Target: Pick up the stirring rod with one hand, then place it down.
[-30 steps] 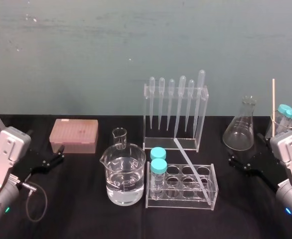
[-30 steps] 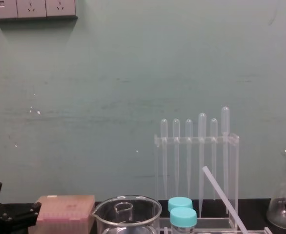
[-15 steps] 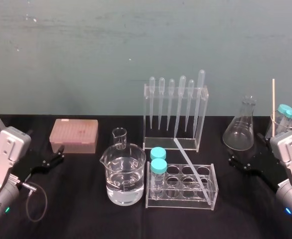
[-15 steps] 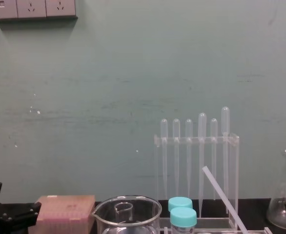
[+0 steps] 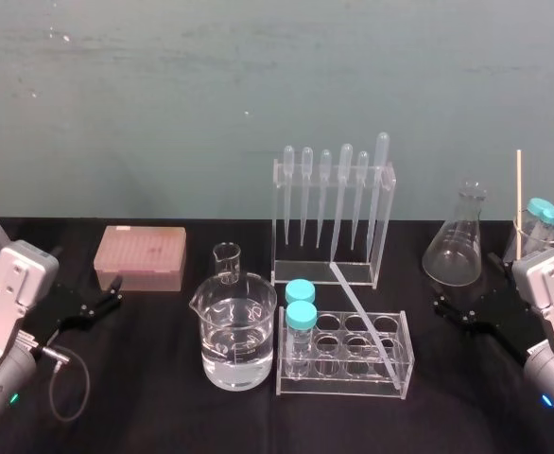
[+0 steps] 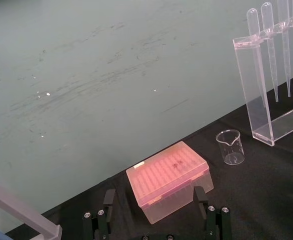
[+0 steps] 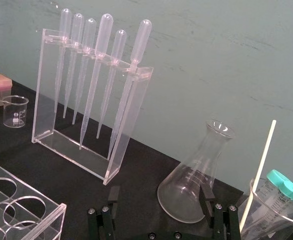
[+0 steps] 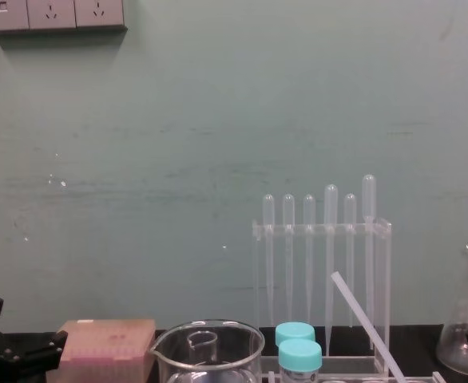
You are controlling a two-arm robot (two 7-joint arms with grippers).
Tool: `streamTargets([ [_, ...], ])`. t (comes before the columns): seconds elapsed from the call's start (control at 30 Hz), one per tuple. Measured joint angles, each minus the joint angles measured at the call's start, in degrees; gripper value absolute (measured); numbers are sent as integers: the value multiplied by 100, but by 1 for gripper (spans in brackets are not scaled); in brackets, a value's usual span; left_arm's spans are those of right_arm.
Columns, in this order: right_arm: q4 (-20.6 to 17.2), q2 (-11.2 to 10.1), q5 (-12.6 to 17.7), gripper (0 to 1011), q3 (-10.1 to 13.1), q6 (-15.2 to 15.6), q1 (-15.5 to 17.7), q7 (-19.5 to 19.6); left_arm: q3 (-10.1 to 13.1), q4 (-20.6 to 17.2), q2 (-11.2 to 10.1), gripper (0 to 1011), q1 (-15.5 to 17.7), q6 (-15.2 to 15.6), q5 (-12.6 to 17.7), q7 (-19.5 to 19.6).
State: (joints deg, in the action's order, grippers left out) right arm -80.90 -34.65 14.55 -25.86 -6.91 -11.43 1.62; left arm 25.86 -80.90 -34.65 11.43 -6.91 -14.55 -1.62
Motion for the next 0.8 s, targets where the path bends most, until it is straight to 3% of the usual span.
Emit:
streamTargets([
  [0.8, 0, 0, 0, 1000, 0, 0, 0, 0, 0, 0, 0, 1000, 0, 0, 0, 0],
])
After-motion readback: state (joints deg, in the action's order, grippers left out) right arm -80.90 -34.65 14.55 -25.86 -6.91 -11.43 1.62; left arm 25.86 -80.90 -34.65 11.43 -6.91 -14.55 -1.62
